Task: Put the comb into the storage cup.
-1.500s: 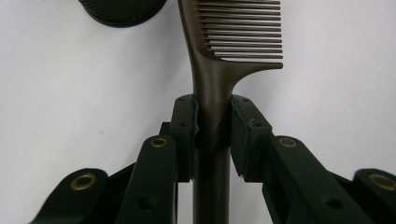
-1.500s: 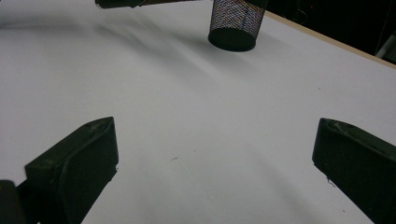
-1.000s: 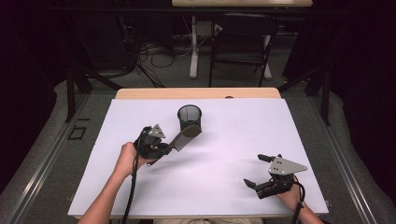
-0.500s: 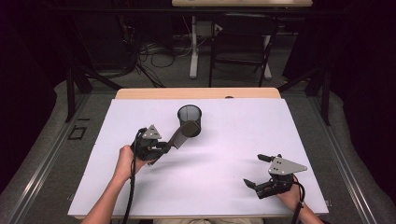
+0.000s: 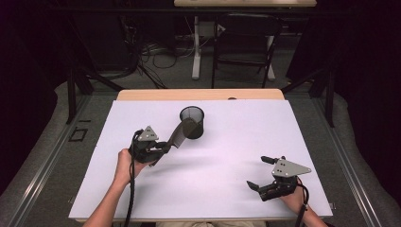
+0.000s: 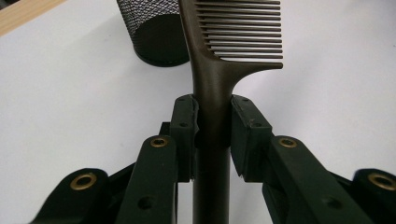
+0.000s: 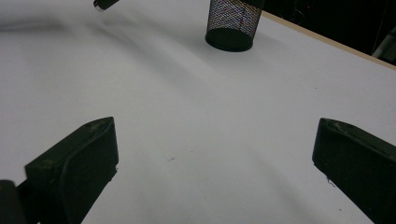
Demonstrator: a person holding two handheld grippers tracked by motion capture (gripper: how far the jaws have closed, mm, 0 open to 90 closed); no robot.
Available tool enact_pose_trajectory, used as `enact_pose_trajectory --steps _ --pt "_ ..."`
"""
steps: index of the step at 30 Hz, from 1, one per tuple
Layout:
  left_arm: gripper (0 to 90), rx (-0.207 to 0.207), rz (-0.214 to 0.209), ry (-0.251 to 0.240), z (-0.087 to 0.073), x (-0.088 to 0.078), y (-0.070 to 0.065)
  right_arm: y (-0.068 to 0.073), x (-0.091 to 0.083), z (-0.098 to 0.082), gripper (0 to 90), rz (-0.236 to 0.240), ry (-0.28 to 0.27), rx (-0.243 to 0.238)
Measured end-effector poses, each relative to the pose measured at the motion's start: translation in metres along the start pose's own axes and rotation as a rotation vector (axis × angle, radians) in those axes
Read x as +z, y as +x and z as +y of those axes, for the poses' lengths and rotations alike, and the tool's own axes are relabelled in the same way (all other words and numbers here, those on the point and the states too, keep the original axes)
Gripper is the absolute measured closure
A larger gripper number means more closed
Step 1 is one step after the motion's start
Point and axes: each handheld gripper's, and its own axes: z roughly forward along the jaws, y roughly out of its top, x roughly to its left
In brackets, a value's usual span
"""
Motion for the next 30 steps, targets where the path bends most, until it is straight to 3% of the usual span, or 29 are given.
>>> enact_pose_trajectory --steps 11,30 --pt "72.6 -0.024 0.015 -0.043 -0.002 -0.0011 0.0012 -0.001 0.0005 -0.0005 0.0 -0.003 0.003 0.007" --pt "72.6 -0.051 0.078 -0.098 -0.0024 -0.0029 0.0022 -0.0008 -0.0006 0.0002 0.1 -0.009 0.003 0.01"
